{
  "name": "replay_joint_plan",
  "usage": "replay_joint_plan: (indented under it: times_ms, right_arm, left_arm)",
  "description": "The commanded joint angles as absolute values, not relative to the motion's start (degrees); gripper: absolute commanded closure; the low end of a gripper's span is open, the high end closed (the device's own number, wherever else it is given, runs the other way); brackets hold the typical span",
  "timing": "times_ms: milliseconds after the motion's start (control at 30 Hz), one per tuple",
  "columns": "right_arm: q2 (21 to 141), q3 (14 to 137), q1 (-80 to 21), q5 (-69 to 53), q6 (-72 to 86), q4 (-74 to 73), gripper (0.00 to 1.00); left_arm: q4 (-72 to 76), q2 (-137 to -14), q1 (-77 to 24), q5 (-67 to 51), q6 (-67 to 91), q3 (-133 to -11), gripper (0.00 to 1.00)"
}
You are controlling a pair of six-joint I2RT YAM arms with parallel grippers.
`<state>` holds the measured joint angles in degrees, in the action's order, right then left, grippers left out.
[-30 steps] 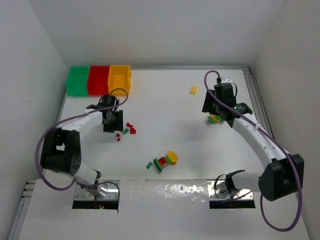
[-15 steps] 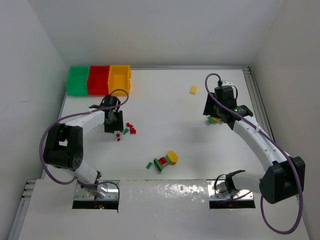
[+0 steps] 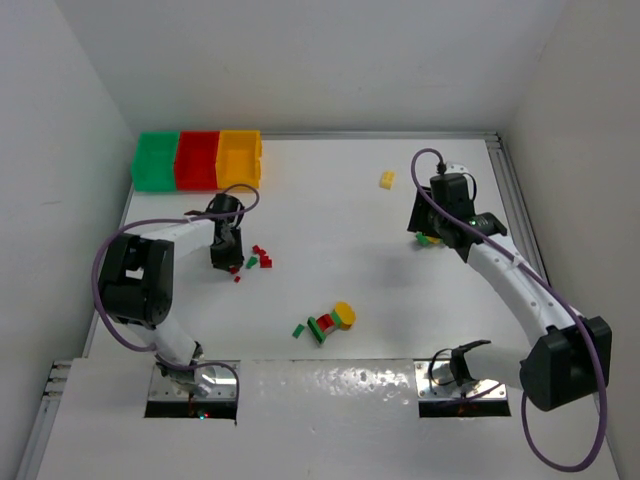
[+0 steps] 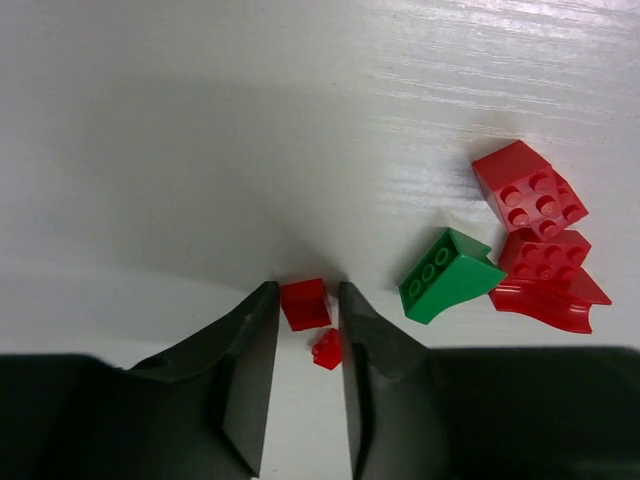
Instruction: Sort the legos into containers by color
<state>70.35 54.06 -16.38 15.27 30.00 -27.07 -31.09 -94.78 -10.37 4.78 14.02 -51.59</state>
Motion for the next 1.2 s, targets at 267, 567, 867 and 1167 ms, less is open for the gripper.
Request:
replay_joint_plan:
  times_ms: [267,567,867,1167]
  right_arm:
    - [68.6,53.7,-16.8,18.4,29.4,-24.9,0.43]
    - [68.6,53.3,-16.7,15.8,29.2,-22.2,0.42]
    - [70.0,51.8,-16.8,11.8,28.7,-18.7,0.43]
    - [70.9,52.1,-16.8,10.6,28.9,-18.6,0.43]
  left_arm:
    - [-30.3,-93.7,-10.8,6.8,14.7,-50.6,1.0]
    - [-34.4,-90.8,-9.6,13.0,9.4,-66.9,1.0]
    - [-38.7,-109.4,4.4,8.9,6.2,-108.0,1.0]
    - [-33.4,-130.4,4.7,9.3,0.8,-127.3,1.0]
